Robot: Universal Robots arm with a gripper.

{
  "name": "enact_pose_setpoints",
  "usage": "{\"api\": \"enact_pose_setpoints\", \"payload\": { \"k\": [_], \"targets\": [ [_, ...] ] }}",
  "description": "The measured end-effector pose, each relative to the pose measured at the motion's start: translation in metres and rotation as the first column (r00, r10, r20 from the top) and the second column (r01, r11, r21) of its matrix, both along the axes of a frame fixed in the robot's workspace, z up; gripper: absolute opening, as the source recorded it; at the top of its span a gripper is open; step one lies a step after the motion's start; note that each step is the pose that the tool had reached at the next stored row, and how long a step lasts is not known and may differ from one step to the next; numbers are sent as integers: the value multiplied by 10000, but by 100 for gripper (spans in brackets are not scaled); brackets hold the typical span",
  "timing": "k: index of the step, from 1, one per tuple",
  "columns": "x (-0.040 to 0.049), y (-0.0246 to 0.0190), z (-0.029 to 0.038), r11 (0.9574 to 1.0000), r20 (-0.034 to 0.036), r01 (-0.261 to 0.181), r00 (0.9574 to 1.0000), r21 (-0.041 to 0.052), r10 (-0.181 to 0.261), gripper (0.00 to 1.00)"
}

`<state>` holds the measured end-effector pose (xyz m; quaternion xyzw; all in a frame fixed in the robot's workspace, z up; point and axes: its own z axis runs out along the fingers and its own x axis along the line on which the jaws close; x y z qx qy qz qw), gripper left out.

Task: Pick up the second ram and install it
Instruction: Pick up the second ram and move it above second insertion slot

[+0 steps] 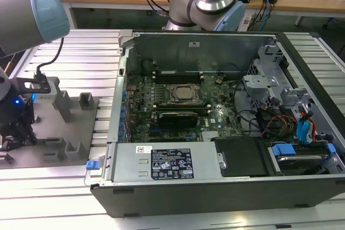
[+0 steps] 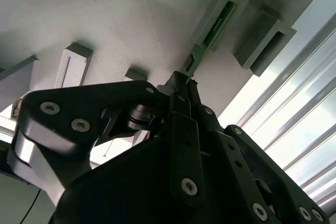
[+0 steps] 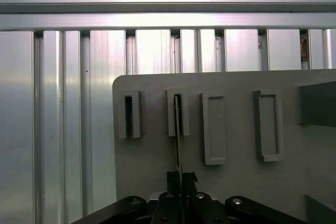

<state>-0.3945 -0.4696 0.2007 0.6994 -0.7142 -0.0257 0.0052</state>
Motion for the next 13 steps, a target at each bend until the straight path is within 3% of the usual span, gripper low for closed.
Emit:
{"api": "enact_pose_setpoints", "payload": {
  "k": [5, 10, 13],
  "targets": [
    [1, 1, 7, 10000, 5, 0, 10000, 2, 0, 14],
    [0, 0, 150, 10000, 0, 0, 10000, -1, 0, 14],
    [0, 0, 191, 10000, 1, 0, 10000, -1, 0, 14]
  ]
}}
